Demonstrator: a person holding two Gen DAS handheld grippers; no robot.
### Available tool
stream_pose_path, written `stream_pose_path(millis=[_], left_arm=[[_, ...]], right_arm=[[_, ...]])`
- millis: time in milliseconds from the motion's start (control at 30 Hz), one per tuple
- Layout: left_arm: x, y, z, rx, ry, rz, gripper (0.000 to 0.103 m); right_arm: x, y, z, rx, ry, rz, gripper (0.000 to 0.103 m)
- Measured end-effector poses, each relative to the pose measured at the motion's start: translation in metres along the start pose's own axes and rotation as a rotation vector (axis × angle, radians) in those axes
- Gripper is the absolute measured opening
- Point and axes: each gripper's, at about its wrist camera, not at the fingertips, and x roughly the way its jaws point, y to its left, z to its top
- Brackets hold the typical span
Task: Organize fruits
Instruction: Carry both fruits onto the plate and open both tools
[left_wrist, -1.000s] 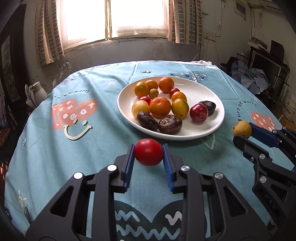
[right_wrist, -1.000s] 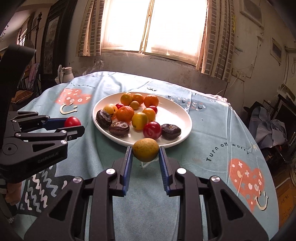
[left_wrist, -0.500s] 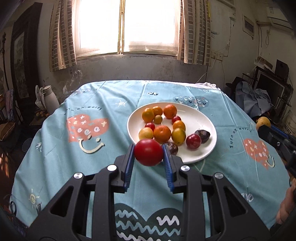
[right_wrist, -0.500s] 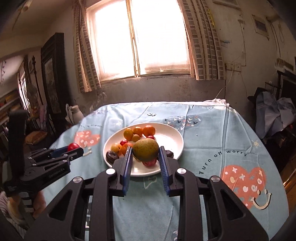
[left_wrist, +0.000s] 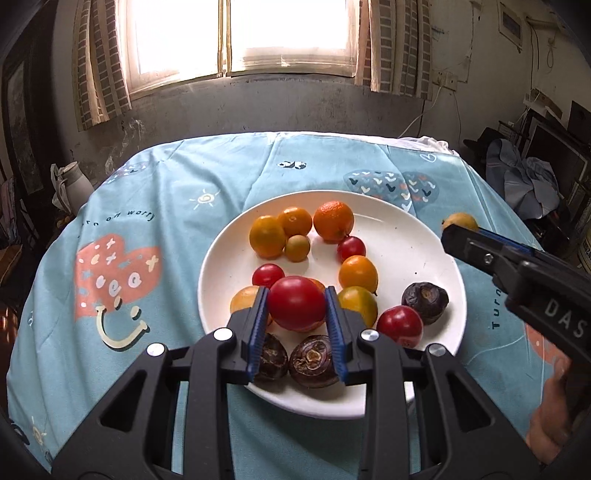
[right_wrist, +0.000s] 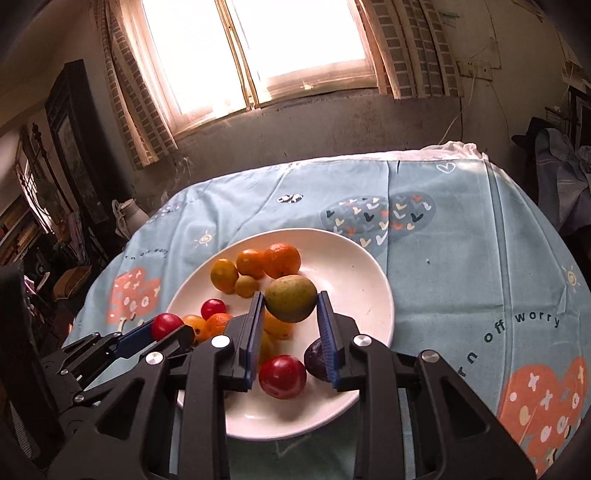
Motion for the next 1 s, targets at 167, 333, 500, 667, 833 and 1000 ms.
stream_pose_path(millis=[167,333,500,667,833,1000], left_arm=[[0.023,-0.005,0.003,0.007,0.028,-0.034,0.031],[0.028,-0.020,0.006,0.052,-0.006,-0.020,0.047],[0.029,-0.017,0.004,0.046,-0.001,-0.014,0.073],[0.016,-0.018,0.002,0.064,-0.035,-0.012,0.073],[0.001,-0.017,-0.007,0.079,-0.054,0.014,0.074],[-0.026,-0.007,-0.027,0.058,-0.079,0.029,0.075]], right_arm=[[0.039,-0.011,-0.003,0.000,0.064,-0.037,0.029],[0.053,-0.026,-0.004,0.041,0.096,-0.016,0.030],[0.050,-0.024,-0.003,0.050,0.095,0.018,0.034],[0.037,-0.019,0.000,0.055,0.070,0.035,0.034],[0.013,-0.010,-0.003,0.033,0.036,0.034,0.034],[-0.015,0.002,-0.016,0.011,0.012,0.038,0.034]])
